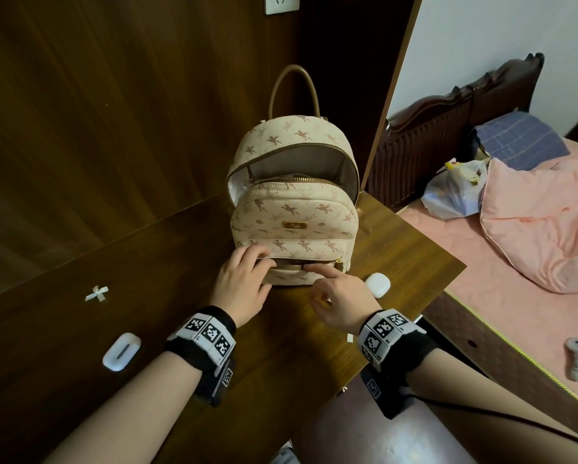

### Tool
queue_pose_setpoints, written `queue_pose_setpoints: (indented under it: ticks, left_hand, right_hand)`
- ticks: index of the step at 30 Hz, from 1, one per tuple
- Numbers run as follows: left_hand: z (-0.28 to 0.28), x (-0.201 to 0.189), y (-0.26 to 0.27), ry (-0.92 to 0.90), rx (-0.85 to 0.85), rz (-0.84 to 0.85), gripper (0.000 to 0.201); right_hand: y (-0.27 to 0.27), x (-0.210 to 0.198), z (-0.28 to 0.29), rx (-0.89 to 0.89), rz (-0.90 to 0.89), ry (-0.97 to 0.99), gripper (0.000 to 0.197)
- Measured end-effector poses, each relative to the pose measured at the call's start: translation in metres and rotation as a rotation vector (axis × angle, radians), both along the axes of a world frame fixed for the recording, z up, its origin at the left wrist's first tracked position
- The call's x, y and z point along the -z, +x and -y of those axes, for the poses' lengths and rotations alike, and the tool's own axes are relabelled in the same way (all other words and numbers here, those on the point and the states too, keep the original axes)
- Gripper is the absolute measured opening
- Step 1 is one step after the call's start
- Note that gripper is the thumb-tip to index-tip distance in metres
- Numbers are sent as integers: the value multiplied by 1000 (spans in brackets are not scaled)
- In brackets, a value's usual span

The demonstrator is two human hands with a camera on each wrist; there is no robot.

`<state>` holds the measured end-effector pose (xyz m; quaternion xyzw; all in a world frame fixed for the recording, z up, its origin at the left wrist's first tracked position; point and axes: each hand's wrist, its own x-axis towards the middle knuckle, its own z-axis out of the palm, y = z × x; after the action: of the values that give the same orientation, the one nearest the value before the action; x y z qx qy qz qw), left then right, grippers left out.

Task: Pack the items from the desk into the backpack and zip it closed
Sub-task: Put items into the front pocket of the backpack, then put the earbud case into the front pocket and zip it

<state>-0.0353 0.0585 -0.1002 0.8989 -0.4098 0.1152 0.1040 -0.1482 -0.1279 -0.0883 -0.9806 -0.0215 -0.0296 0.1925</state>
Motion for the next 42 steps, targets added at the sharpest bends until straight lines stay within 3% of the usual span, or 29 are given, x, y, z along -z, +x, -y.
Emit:
queue_pose_setpoints:
  ticks: [8, 13, 15, 19, 23, 37, 42]
  left_hand:
    - [0, -3, -6, 35, -38, -46, 46]
    - [-1, -5, -7, 50, -21, -114, 45]
    - [-3, -3, -9, 59, -19, -122, 49]
    - [-5, 0, -11, 47, -24, -113, 49]
    - [-4, 4, -13, 42, -37, -73, 50]
    - [-7, 9, -17, 58, -28, -43, 54]
    - [-8, 9, -16, 35, -17, -35, 53]
  right_hand:
    - [4, 8, 0, 21, 116, -29, 14]
    - [-5, 20, 9, 240, 239, 2, 6]
    - [-11, 28, 18, 402, 144, 21, 8]
    - [-17, 44, 35, 599, -254, -29, 24]
    - [-20, 56, 40, 601, -458, -39, 29]
    - [-22, 62, 37, 573, -418, -57, 18]
    - [-21, 53, 40, 420, -436, 109, 16]
